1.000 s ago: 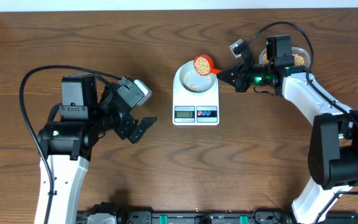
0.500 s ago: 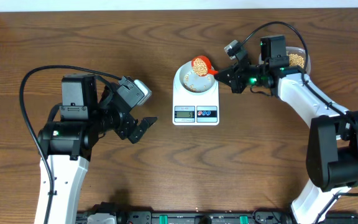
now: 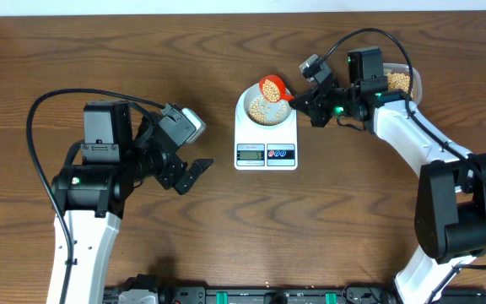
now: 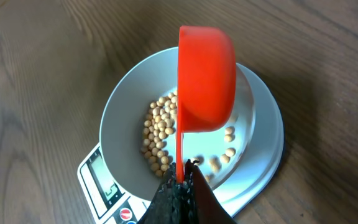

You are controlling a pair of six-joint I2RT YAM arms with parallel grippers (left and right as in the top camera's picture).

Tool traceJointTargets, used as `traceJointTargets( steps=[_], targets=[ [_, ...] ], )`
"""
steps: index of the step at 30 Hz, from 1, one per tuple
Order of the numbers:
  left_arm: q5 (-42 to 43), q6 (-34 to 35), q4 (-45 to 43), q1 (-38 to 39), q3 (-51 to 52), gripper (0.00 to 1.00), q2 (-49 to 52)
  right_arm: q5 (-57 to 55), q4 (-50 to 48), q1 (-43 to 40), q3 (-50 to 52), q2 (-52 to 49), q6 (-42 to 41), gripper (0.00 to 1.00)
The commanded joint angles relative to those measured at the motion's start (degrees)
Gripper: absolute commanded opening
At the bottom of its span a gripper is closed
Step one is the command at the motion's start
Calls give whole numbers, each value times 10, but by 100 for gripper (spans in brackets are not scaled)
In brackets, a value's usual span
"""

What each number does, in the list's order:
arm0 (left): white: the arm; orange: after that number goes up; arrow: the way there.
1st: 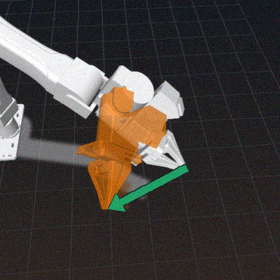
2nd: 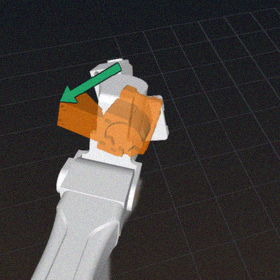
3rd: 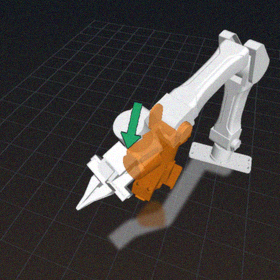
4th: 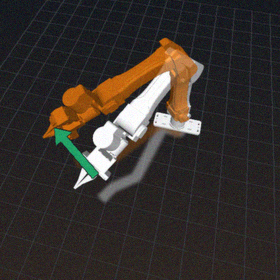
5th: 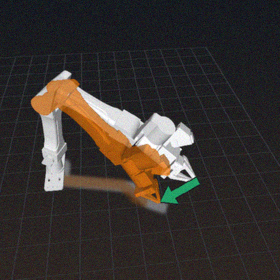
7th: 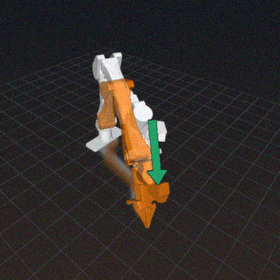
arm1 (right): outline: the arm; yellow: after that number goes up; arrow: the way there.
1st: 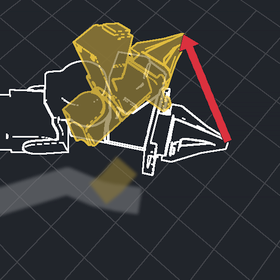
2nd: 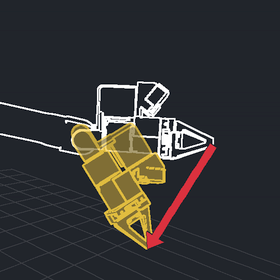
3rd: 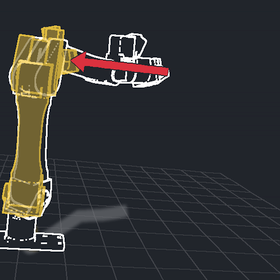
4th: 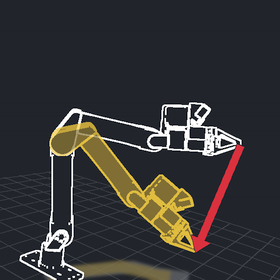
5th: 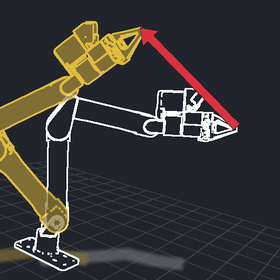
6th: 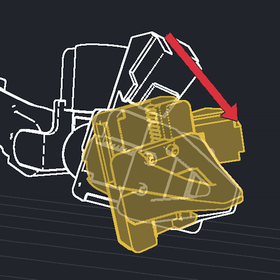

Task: Scoop item into bowl and weigh 50g on scale
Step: 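Tilt the scoop with the right gripper to pour soybeans into bowl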

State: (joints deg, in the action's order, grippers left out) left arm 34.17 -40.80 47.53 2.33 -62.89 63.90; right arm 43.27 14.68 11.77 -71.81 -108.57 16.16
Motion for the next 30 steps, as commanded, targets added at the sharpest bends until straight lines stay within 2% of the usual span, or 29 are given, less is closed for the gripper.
traceJointTargets(
  steps=[1,30],
  targets=[
    [1,-7,0,-3,-11,98,2,2,3,3,-1,28,13,1],
    [1,-7,0,-3,-11,98,2,-31,28,3,-1,60,19,1]
  ],
)
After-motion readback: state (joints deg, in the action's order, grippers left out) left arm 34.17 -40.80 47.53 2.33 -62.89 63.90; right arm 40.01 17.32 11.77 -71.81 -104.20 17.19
